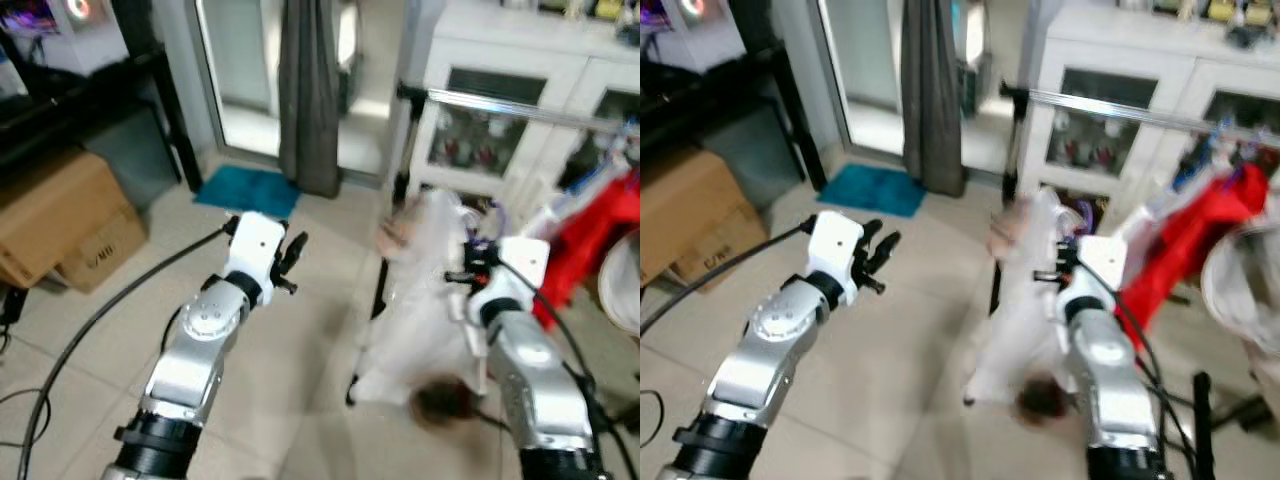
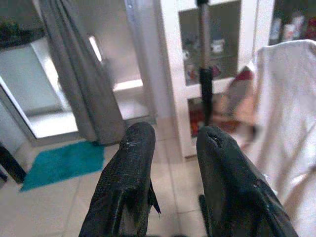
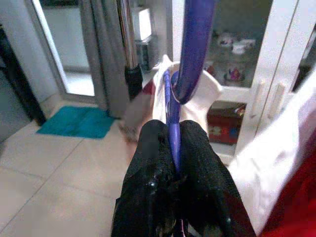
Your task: Hang hanger
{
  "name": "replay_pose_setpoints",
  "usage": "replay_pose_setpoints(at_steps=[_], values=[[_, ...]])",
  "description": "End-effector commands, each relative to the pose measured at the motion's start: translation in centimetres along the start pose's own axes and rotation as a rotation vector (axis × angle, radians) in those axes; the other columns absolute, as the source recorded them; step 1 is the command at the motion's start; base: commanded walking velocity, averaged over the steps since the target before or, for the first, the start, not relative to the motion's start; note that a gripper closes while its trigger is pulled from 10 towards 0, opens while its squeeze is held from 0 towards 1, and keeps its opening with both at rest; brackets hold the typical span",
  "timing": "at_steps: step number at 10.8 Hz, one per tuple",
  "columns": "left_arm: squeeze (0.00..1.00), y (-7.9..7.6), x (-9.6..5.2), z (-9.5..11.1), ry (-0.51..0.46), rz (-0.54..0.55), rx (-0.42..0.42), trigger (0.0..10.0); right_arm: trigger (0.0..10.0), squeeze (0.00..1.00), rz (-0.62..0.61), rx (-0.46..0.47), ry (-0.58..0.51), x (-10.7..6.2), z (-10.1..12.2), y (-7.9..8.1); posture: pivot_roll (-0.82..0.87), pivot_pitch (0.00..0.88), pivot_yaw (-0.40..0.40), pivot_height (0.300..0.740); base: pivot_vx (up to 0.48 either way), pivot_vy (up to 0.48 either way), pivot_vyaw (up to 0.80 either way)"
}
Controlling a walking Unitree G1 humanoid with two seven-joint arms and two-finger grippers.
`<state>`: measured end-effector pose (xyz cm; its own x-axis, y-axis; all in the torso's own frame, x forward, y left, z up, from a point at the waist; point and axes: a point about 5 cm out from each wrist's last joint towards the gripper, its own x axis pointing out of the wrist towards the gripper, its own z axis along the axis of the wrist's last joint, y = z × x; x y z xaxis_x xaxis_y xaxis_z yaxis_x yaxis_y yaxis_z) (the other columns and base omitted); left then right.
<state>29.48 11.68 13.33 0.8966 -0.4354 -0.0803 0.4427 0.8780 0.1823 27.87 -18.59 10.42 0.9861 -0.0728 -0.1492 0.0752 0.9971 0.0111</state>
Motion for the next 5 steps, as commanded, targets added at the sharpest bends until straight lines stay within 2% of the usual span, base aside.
replay_pose_setpoints(at_steps=[1,5], values=[[0.00,0.6,-0.3,-0.2,0.017,0.009,0.012,10.0,10.0,0.00,0.003,0.016,-0.011,0.1,0.6,0.5,-0.01,0.000,0.005,0.740,0.398,0.000,-0.80],[0.00,0.3,-0.5,-0.4,0.031,-0.028,0.017,10.0,10.0,0.00,-0.059,0.023,0.014,-1.1,0.4,0.1,-0.01,0.000,0.008,0.740,0.397,0.000,-0.80]])
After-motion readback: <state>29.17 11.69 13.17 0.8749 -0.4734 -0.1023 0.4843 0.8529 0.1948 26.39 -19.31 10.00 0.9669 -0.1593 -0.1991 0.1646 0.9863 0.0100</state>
